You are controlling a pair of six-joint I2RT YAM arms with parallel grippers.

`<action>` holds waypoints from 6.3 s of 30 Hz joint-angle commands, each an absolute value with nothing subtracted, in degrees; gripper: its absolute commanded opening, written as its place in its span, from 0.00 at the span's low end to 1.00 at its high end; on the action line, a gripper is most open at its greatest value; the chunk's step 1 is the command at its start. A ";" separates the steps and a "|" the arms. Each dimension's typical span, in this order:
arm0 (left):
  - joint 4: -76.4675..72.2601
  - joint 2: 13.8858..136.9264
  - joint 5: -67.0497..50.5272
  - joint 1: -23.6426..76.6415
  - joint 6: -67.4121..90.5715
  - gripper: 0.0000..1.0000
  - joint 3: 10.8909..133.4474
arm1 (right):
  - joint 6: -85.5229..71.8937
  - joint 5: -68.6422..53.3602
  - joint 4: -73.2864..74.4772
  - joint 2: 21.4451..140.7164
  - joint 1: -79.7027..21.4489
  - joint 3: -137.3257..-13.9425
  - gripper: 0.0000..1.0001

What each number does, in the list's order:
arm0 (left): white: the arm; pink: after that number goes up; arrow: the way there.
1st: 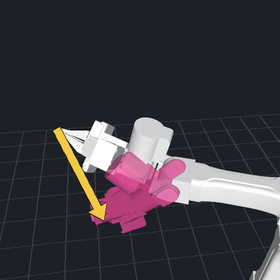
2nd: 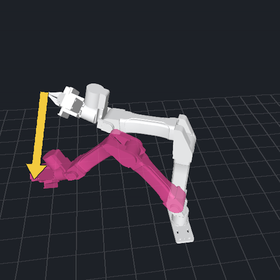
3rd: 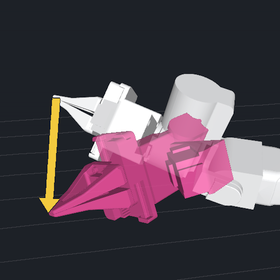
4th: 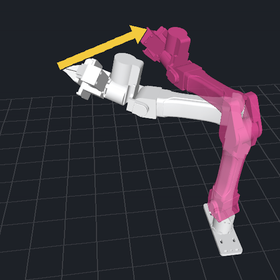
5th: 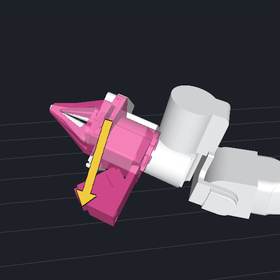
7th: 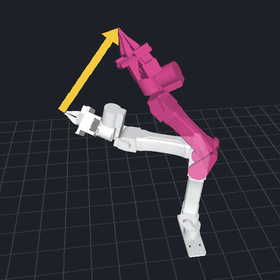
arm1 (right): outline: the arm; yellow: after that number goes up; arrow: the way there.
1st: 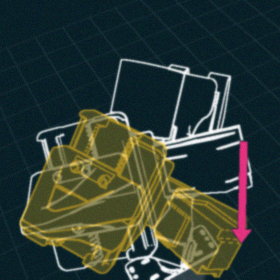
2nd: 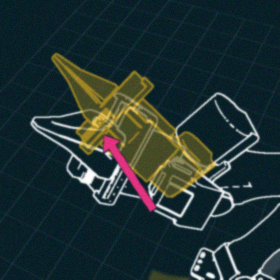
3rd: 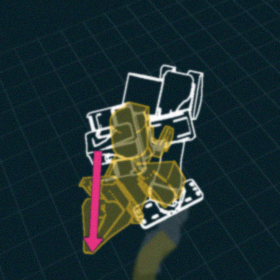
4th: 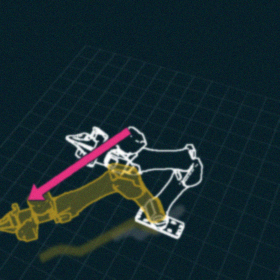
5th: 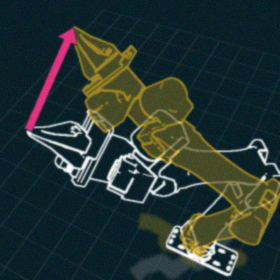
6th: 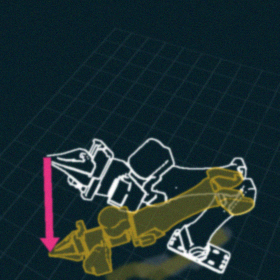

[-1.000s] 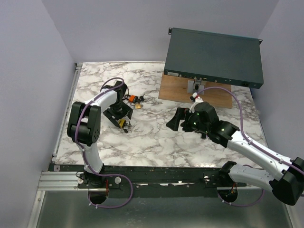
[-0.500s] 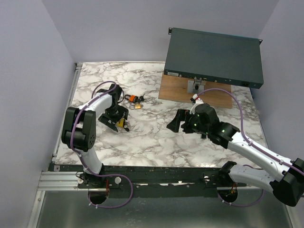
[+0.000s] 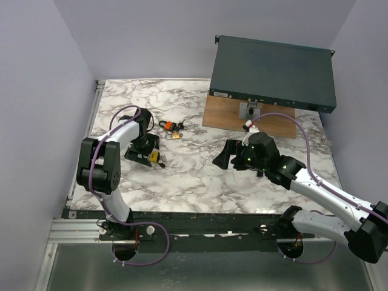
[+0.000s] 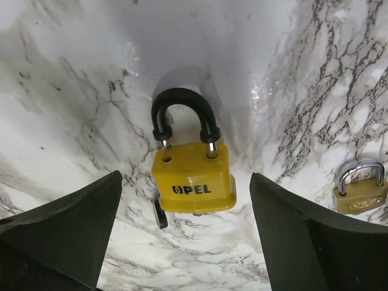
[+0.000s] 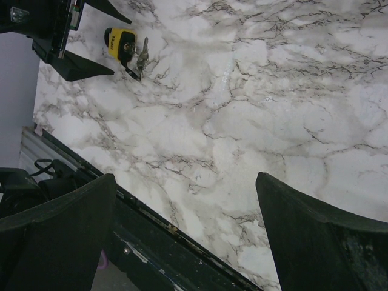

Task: Lock with the key
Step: Adjust the lock at the center of the board, then pick up the lock from the center of the board, then lock the lock.

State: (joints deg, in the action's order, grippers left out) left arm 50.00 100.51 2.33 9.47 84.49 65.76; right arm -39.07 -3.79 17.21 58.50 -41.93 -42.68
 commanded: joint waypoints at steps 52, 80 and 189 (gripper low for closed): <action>26.16 76.04 -19.78 23.85 87.27 0.00 52.19 | -40.83 14.82 -23.20 82.17 -55.75 -40.52 0.86; 24.70 74.58 -22.76 29.30 89.27 0.00 55.99 | -39.54 20.43 -29.69 83.35 -57.05 -41.60 0.41; 16.70 42.79 -55.01 28.21 38.17 0.00 69.09 | -26.64 -29.01 3.78 59.44 -57.04 -73.22 0.02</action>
State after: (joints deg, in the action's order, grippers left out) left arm 14.50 44.45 -59.61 27.66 40.47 65.80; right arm -29.04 -30.85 7.77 58.78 -56.69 -70.35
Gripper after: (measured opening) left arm 0.033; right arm 0.369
